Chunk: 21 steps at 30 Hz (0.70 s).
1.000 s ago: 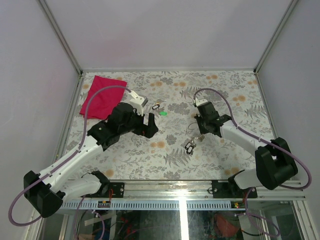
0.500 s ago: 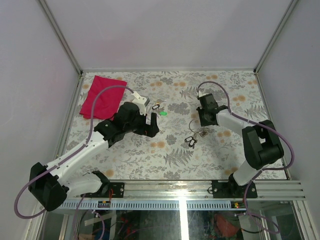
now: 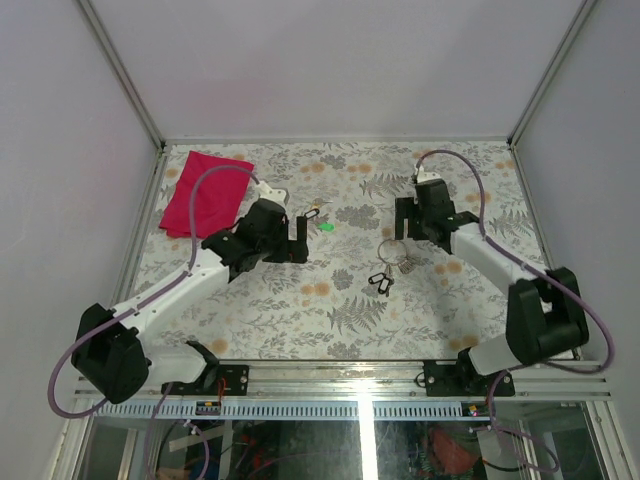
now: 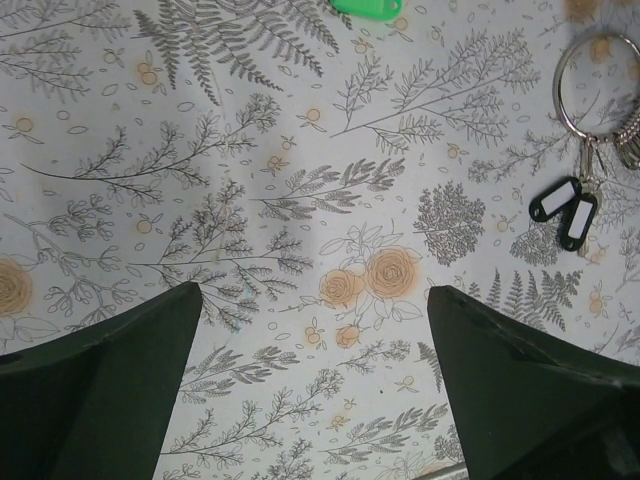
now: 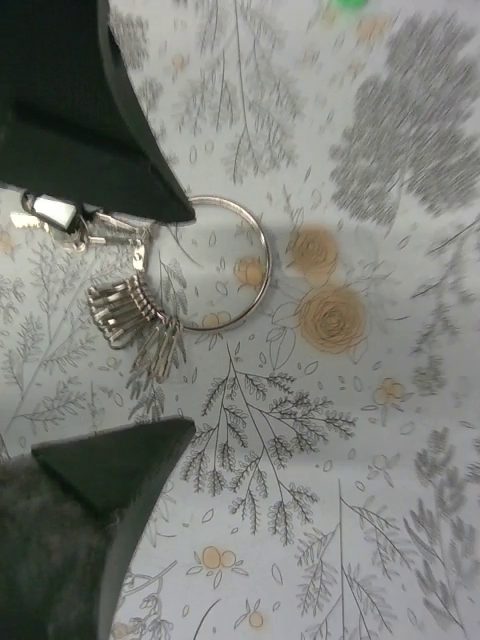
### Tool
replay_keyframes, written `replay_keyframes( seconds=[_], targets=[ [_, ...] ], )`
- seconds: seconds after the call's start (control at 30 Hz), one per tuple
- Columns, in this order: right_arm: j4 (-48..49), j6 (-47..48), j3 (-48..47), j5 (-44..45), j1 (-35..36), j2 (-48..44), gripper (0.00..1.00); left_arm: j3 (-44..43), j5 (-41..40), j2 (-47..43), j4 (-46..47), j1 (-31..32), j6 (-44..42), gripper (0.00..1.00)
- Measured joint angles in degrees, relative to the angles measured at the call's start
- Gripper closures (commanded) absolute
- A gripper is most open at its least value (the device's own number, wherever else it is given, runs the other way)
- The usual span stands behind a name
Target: Put the keys on the keyring
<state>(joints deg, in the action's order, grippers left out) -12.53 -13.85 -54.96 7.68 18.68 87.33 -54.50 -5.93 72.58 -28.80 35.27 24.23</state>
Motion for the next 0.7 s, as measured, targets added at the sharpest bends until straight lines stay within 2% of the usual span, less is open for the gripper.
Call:
replay_keyframes(
  seconds=[0.37, 0.7],
  targets=[
    [-0.4, -0.7, 4.5, -7.3, 0.0, -33.2, 0.01, -0.1, -5.6, -7.1, 1.8, -0.7, -0.5, 0.0],
    [-9.0, 5.9, 5.8, -8.2, 0.0, -57.6, 0.01, 5.6, -12.6, -25.6, 6.5, -0.7, -2.3, 0.0]
  ],
)
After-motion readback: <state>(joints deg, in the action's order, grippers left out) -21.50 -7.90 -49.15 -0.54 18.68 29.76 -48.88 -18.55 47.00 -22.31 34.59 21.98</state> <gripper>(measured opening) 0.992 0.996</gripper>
